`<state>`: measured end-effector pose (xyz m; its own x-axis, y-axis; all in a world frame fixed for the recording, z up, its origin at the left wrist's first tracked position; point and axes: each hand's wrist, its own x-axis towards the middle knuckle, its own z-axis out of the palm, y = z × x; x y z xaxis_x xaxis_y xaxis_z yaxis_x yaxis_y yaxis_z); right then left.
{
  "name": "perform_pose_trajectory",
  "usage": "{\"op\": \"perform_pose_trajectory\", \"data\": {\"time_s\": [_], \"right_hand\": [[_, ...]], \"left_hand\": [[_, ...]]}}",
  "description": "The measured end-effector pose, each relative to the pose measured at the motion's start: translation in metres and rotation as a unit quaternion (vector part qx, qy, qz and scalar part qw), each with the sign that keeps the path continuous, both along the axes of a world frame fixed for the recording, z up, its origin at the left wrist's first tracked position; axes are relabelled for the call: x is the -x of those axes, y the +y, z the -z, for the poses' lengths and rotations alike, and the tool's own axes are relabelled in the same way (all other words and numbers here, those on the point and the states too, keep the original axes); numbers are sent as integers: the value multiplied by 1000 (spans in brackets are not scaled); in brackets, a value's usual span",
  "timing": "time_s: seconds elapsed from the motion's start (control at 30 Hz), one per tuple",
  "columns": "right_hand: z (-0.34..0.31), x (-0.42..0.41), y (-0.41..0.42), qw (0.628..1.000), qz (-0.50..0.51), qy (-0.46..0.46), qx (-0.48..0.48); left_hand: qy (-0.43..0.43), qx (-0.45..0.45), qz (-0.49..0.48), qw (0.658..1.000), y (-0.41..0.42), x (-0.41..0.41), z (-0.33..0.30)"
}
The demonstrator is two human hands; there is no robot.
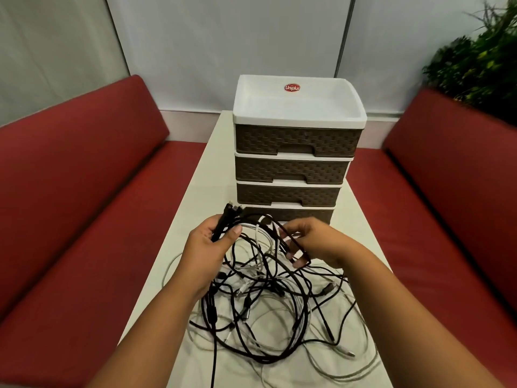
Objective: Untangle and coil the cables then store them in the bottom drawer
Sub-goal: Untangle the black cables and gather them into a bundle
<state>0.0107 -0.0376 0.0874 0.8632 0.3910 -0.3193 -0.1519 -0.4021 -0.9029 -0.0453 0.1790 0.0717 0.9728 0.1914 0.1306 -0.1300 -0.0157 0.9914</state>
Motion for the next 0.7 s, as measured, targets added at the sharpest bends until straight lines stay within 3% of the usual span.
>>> {"op": "perform_pose_trajectory", "data": {"time_s": [0.07, 0.13, 0.2, 0.4, 0.53, 0.7], "right_hand": [[3, 0, 6, 997, 4, -69, 17], [-2, -3, 10, 989, 65, -124, -53], [-15, -6, 10, 981, 48, -143, -118], [-42, -16, 6, 976, -186, -114, 16], [-49, -20, 7, 970, -214, -88, 81], [-59, -21, 14, 961, -197, -149, 123]], "left_hand": [[-5, -1, 5, 1000, -1, 1, -2], [-6, -4, 12, 1000, -2, 2, -4], [-2, -10, 20, 1000, -3, 2, -5], [-3, -32, 32, 999, -6, 5, -8], [-15, -55, 44, 997, -9, 8, -11], [-56, -101, 34, 993, -9, 8, -12]]}}
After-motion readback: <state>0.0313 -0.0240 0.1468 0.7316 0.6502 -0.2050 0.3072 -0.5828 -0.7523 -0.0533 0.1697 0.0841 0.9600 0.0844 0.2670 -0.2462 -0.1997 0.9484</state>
